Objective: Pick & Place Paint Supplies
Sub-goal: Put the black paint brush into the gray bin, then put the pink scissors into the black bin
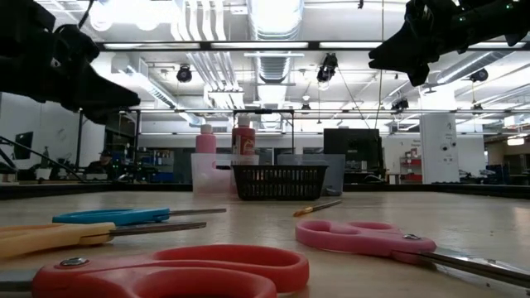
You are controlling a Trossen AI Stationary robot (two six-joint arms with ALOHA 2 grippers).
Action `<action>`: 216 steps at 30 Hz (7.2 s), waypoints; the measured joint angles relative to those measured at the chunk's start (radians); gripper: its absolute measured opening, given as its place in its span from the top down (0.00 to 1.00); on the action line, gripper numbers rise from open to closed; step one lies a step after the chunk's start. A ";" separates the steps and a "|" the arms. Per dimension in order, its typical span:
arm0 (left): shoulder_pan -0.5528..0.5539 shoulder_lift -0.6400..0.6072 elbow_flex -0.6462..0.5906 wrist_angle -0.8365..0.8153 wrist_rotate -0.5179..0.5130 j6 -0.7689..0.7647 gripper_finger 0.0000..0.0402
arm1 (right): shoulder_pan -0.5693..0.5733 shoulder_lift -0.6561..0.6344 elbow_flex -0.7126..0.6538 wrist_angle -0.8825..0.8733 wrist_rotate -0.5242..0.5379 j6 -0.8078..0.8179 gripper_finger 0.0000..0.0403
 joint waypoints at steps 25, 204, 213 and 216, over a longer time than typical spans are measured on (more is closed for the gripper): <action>0.000 0.015 0.002 -0.011 0.003 0.003 0.80 | 0.050 0.138 0.019 0.131 -0.222 -0.158 0.69; 0.000 0.014 0.001 -0.012 0.003 0.002 0.80 | -0.290 0.968 0.468 -0.001 0.046 0.379 0.79; 0.000 0.015 0.000 -0.012 0.003 0.002 0.80 | -0.223 0.776 0.467 0.065 0.024 0.128 0.79; 0.000 0.015 0.000 -0.012 0.003 0.002 0.80 | -0.178 0.695 0.467 0.094 0.025 0.018 0.79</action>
